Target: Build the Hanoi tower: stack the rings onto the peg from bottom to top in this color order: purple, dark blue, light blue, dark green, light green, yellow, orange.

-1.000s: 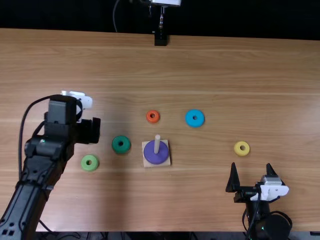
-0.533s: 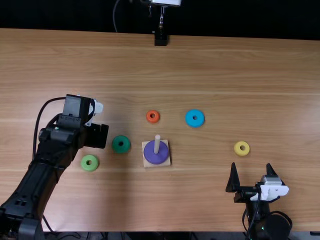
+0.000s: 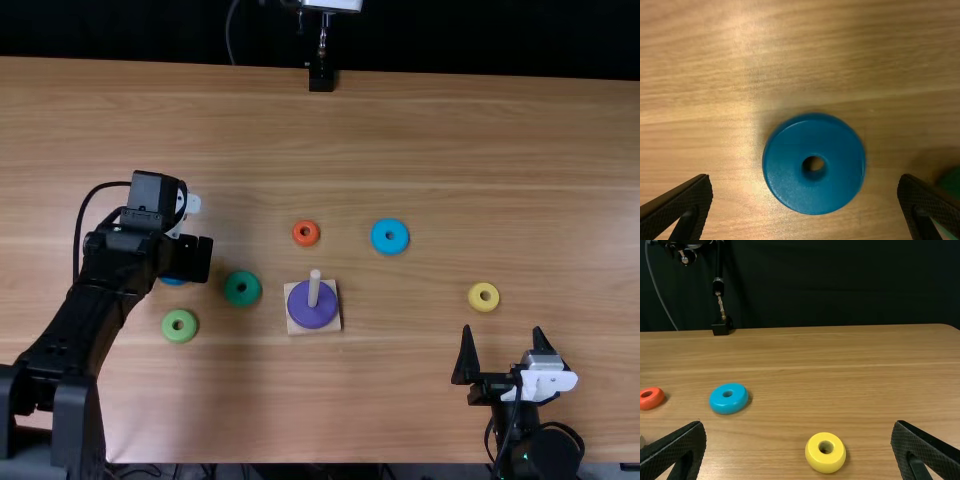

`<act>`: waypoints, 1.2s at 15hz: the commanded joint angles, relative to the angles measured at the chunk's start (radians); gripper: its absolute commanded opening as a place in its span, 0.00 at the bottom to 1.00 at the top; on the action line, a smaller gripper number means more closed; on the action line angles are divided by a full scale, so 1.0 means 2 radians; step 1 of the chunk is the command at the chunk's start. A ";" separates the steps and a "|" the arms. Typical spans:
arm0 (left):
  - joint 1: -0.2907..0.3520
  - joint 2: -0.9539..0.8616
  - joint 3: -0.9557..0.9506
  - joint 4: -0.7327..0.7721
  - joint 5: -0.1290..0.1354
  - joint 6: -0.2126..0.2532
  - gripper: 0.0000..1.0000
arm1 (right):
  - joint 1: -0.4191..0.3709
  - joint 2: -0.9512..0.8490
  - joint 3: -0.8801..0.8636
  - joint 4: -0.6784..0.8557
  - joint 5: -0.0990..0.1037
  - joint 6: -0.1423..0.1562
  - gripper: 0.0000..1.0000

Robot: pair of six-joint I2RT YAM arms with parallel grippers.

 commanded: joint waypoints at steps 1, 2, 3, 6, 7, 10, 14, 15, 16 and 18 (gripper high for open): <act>0.006 0.019 0.018 -0.001 0.004 -0.001 1.00 | -0.004 -0.006 -0.007 -0.007 0.005 -0.003 1.00; 0.006 0.025 0.019 -0.002 0.003 -0.001 1.00 | -0.004 -0.006 -0.007 -0.007 0.004 -0.003 1.00; 0.006 0.031 0.019 -0.001 0.003 -0.001 1.00 | -0.004 -0.006 -0.007 -0.007 0.004 -0.003 1.00; 0.006 0.046 0.029 0.000 0.004 0.000 1.00 | -0.004 -0.006 -0.007 -0.008 0.004 -0.003 1.00; 0.006 0.050 0.033 -0.001 0.003 0.000 1.00 | -0.004 -0.006 -0.007 -0.007 0.004 -0.003 1.00; 0.006 0.055 0.036 0.001 0.004 0.001 1.00 | -0.004 -0.006 -0.007 -0.007 0.004 -0.003 1.00; 0.007 0.063 0.036 0.002 0.004 0.003 1.00 | -0.004 -0.006 -0.007 -0.007 0.004 -0.003 1.00; 0.006 0.072 0.036 0.001 0.004 0.003 1.00 | -0.004 -0.006 -0.007 -0.007 0.004 -0.003 1.00; 0.006 0.074 0.036 0.001 0.004 0.003 1.00 | -0.004 -0.006 -0.007 -0.007 0.004 -0.003 1.00; 0.006 0.076 0.036 0.001 0.004 0.002 1.00 | -0.004 -0.006 -0.007 -0.007 0.004 -0.003 1.00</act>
